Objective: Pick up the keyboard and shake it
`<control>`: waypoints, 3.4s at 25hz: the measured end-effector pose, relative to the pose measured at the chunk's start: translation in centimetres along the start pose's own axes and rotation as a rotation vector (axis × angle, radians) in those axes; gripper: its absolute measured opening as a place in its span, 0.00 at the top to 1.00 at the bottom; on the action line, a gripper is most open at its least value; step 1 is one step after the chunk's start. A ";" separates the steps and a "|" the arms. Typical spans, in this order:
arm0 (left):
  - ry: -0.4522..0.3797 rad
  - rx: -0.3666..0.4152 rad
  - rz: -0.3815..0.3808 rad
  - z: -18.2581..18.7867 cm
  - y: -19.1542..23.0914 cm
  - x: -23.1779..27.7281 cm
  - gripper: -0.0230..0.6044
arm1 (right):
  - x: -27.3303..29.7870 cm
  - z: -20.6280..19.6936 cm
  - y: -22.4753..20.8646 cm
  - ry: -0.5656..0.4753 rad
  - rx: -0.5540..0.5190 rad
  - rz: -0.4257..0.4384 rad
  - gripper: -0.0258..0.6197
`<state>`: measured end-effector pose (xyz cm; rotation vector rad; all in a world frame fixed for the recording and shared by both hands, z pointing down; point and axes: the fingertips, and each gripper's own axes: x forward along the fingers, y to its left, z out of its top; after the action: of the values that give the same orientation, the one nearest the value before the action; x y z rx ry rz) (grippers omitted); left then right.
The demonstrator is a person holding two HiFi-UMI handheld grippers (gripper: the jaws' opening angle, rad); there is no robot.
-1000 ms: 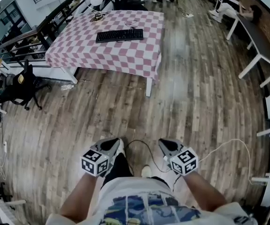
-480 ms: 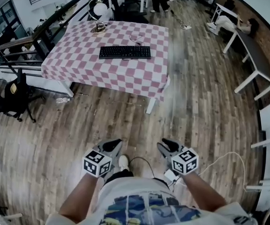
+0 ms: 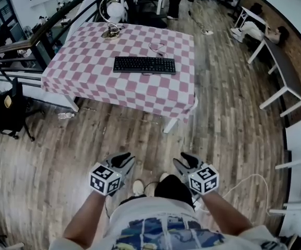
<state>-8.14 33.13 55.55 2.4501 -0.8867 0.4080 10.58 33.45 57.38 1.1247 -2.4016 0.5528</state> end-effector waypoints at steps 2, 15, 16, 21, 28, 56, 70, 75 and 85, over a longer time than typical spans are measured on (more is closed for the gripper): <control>-0.002 -0.013 0.010 0.7 1.6 0.9 0.82 | 1.2 1.0 -1.4 0.001 0.007 -0.008 0.68; 0.037 -0.082 0.152 10.6 12.9 13.5 0.70 | 12.8 8.9 -19.5 0.036 0.063 0.064 0.63; 0.041 -0.085 0.167 11.5 13.8 14.6 0.70 | 13.6 9.6 -21.0 0.040 0.061 0.072 0.63; 0.055 -0.103 0.239 15.0 18.0 18.9 0.70 | 17.7 13.1 -27.8 0.034 0.039 0.111 0.64; 0.067 -0.117 0.314 18.0 23.6 22.0 0.70 | 23.9 16.2 -34.1 0.080 0.000 0.153 0.64; 0.332 -0.263 0.159 21.2 60.9 32.0 0.58 | 48.8 21.5 -48.8 0.305 0.286 -0.104 0.45; 0.402 -0.344 0.121 19.8 62.1 34.9 0.53 | 50.7 20.3 -49.3 0.387 0.372 -0.051 0.38; 0.412 -0.346 0.139 19.8 62.2 35.0 0.53 | 50.6 20.2 -49.4 0.375 0.401 -0.055 0.40; 0.368 -0.348 0.186 20.6 61.8 34.5 0.54 | 48.8 21.4 -48.7 0.322 0.338 -0.078 0.44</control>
<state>-21.14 -36.71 75.05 1.9052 -0.9361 0.6823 16.22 -36.60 74.04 1.1538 -2.0275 1.0561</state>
